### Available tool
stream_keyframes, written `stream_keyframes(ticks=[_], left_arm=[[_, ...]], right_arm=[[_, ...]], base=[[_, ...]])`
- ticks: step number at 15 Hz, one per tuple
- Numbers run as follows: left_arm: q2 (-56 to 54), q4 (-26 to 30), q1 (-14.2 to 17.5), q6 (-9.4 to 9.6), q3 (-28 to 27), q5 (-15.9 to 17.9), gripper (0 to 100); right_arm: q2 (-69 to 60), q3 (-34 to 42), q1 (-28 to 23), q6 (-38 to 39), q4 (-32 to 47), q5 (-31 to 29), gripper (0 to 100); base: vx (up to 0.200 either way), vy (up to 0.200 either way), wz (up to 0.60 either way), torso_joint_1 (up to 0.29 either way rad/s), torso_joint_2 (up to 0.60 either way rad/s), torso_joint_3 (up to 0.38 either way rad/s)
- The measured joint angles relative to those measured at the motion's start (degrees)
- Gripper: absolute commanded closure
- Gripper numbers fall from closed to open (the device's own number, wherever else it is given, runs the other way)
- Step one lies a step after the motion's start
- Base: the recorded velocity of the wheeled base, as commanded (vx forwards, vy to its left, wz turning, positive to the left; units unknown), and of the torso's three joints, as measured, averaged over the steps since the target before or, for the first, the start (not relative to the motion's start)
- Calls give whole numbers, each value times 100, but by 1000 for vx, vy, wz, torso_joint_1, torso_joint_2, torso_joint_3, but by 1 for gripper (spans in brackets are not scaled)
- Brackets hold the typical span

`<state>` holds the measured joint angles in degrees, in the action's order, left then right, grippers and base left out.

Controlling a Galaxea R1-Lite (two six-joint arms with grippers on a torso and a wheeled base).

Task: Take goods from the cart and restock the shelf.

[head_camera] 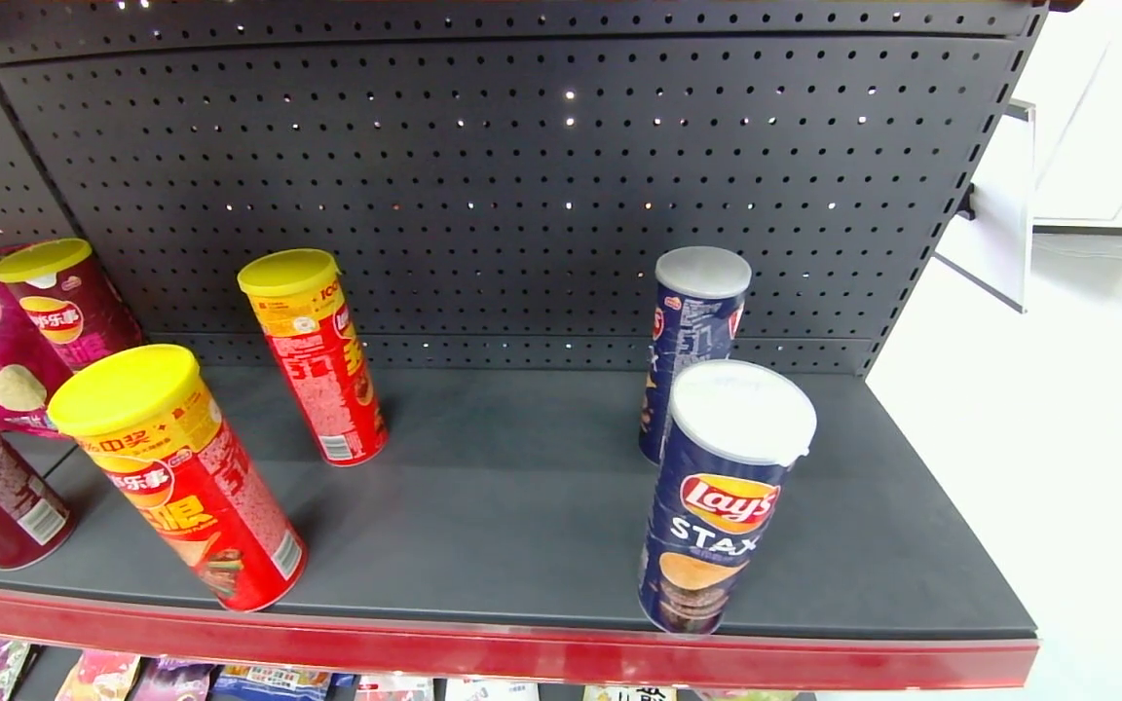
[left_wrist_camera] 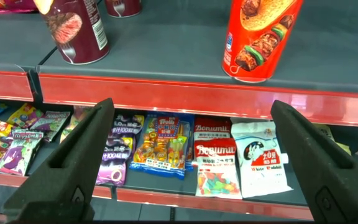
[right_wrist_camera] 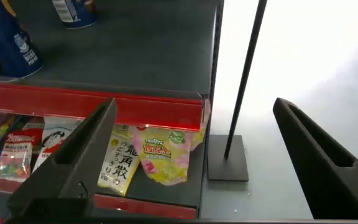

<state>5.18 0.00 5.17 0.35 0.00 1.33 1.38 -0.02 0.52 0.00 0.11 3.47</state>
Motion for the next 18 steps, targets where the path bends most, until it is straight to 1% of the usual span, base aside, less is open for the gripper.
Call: stream_keyframes(ticks=[2,12,17,18], left_arm=[[0,0,0,5,0,0,0],[0,0,0,13,0,26,0],[2,0,0,16,0,23,0],[2,0,0,22,0,30,0]], right_arm=[[-83,-2,-37,-7,-4,-236,0],[-130,-7,-43,43,5,-261,0],[-133,-5,-43,44,2,-261,0],[-135,-5,-43,44,2,-261,0]], base=[[0,0,0,0,0,0],[0,0,0,0,0,0],[-200,0,0,5,2,3],[0,0,0,0,0,0]])
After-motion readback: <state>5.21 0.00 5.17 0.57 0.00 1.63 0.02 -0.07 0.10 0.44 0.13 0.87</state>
